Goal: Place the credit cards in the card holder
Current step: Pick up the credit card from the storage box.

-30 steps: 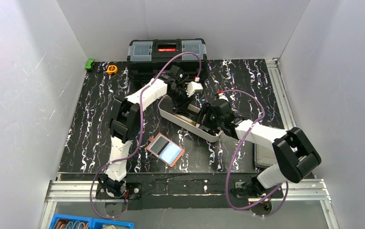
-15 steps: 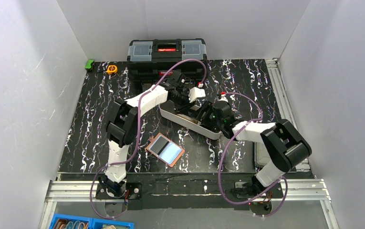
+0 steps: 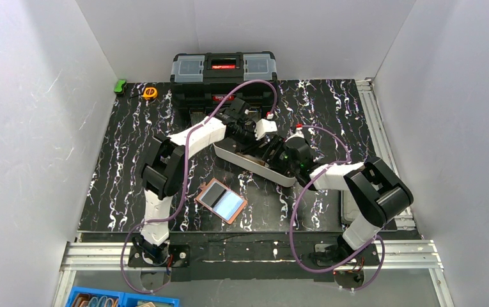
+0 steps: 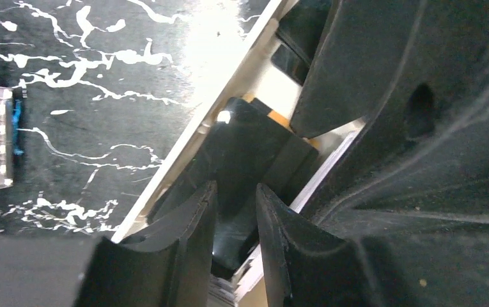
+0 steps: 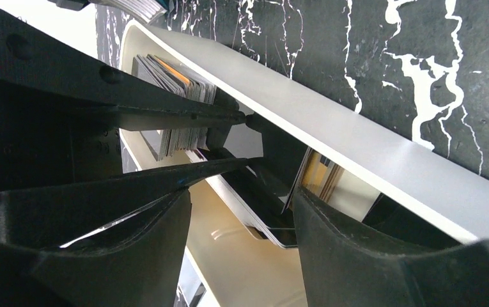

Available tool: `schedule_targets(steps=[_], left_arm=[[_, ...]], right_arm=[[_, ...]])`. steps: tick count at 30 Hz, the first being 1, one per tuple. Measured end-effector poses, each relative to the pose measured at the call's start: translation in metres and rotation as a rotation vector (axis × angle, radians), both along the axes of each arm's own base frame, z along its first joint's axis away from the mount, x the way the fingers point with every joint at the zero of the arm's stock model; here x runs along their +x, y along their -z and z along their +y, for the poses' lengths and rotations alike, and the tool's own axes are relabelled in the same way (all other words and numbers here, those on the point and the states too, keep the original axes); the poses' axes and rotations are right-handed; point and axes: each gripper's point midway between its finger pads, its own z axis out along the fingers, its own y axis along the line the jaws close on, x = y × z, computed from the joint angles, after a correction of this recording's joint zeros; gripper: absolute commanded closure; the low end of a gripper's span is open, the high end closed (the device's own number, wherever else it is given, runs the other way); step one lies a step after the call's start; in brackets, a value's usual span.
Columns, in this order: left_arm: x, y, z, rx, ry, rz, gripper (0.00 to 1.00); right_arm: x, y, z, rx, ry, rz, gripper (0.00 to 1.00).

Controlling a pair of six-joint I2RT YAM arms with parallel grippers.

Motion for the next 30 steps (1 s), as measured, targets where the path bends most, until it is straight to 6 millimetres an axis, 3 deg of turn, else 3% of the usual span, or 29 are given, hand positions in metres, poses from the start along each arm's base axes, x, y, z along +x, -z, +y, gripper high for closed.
schedule_targets(steps=[11,18,24,30], left_arm=[[-0.029,-0.004,0.001,-0.015,-0.027,0.162,0.72],[-0.006,-0.050,0.006,-0.056,-0.068,0.137,0.72],[0.015,-0.074,0.043,-0.065,-0.156,0.108,0.72],[0.030,-0.064,0.096,-0.024,-0.270,0.117,0.72]], right_arm=[[-0.015,0.009,-0.014,-0.031,0.031,0.028,0.35],[-0.006,0.015,-0.012,-0.129,0.063,0.067,0.36],[-0.001,0.017,-0.003,-0.162,0.056,0.066,0.39],[-0.006,0.016,0.005,-0.147,0.003,0.061,0.39]])
